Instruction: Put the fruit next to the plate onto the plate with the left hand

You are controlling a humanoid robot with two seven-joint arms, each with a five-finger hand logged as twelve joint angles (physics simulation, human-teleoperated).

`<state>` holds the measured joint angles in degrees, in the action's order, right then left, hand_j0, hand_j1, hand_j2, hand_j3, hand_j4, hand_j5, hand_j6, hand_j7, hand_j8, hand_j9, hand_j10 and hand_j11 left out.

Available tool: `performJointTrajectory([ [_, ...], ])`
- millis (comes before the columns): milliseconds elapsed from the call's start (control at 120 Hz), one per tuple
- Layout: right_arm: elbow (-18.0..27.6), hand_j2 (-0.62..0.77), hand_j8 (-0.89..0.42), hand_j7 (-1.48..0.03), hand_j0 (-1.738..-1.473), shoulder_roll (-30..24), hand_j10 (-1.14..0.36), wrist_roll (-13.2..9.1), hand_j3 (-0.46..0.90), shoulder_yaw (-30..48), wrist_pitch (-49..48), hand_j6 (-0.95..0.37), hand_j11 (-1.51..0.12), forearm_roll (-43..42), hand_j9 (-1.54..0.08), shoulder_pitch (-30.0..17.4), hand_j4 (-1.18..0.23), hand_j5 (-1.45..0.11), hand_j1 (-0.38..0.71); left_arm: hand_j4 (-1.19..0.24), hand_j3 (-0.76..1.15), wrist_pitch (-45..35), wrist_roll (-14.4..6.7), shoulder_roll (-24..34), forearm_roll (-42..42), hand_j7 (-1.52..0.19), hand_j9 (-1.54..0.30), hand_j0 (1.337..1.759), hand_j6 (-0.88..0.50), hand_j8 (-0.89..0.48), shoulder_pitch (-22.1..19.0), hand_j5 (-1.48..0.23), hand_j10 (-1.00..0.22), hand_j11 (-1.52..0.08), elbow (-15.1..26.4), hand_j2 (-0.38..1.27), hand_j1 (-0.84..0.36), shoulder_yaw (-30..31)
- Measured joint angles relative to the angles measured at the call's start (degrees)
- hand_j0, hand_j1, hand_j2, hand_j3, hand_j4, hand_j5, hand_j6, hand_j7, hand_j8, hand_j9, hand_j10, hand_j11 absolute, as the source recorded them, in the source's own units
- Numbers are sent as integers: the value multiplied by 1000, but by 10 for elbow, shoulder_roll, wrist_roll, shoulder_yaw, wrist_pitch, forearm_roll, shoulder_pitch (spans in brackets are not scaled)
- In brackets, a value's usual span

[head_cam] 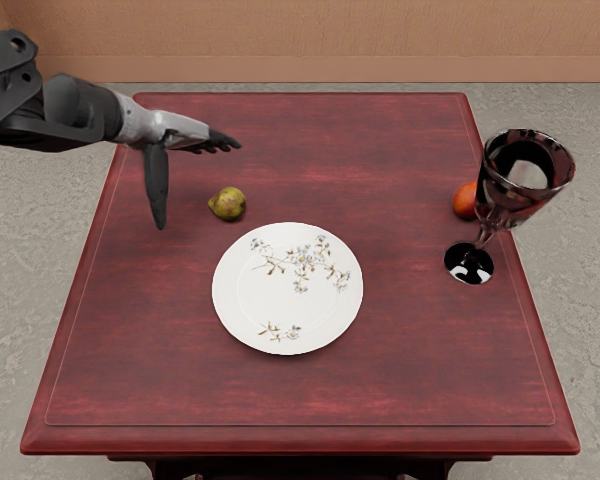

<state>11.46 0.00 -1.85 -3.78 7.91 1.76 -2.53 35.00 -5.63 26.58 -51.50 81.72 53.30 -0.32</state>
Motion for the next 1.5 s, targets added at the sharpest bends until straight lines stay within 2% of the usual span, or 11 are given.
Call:
performJointTrajectory([
  [300, 0, -6, -30, -38, -1658, 0, -29, 0, 0, 0, 0, -30, -38, 0, -38, 0, -30, -38, -314, -2, 0, -1, 0, -52, -103, 0, 0, 1658, -3, -2, -2, 0, -2, 0, 9, 0, 349, 20],
  [442, 0, -6, -29, -38, -1658, 0, -29, 0, 0, 0, 0, -30, -38, 0, -38, 0, -30, -38, -314, -2, 0, -35, 0, -63, -124, 0, 0, 1658, -3, -2, 0, 0, -2, 0, 7, 0, 349, 24],
  [567, 0, -6, -29, -38, -1658, 0, -29, 0, 0, 0, 0, -30, -38, 0, -38, 0, -30, -38, -314, -2, 0, -81, 0, -91, -131, 0, 0, 1658, -3, -2, 1, 0, -2, 0, -13, 1, 349, 36],
  [742, 0, -6, -30, -38, -1658, 0, -29, 0, 0, 0, 0, -30, -38, 0, -38, 0, -30, -38, -314, -2, 0, -98, -1, -123, -133, 0, 0, 1658, -2, -2, 1, 0, -1, 0, -49, 0, 349, 51],
  [900, 0, -6, -30, -38, -1658, 0, -29, 0, 0, 0, 0, -30, -38, 0, -38, 0, -30, -38, -314, -2, 0, -113, -14, -136, -133, 0, 0, 1658, -2, -2, 1, 0, -1, 0, -76, 0, 349, 74],
  [1125, 0, -6, -29, -38, -1658, 0, -29, 0, 0, 0, 0, -30, -38, 0, -38, 0, -30, -38, -314, -15, 0, -148, -31, -155, -134, -18, -18, 1658, -16, -16, 0, -18, -15, -18, -99, 3, 333, 113],
  [1500, 0, -6, -29, -38, -1658, 0, -29, 0, 0, 0, 0, -30, -38, 0, -38, 0, -30, -38, -314, -40, 0, -153, -33, -183, -134, -51, -50, 1658, -41, -41, -9, -51, -40, -50, -115, 8, 303, 134],
])
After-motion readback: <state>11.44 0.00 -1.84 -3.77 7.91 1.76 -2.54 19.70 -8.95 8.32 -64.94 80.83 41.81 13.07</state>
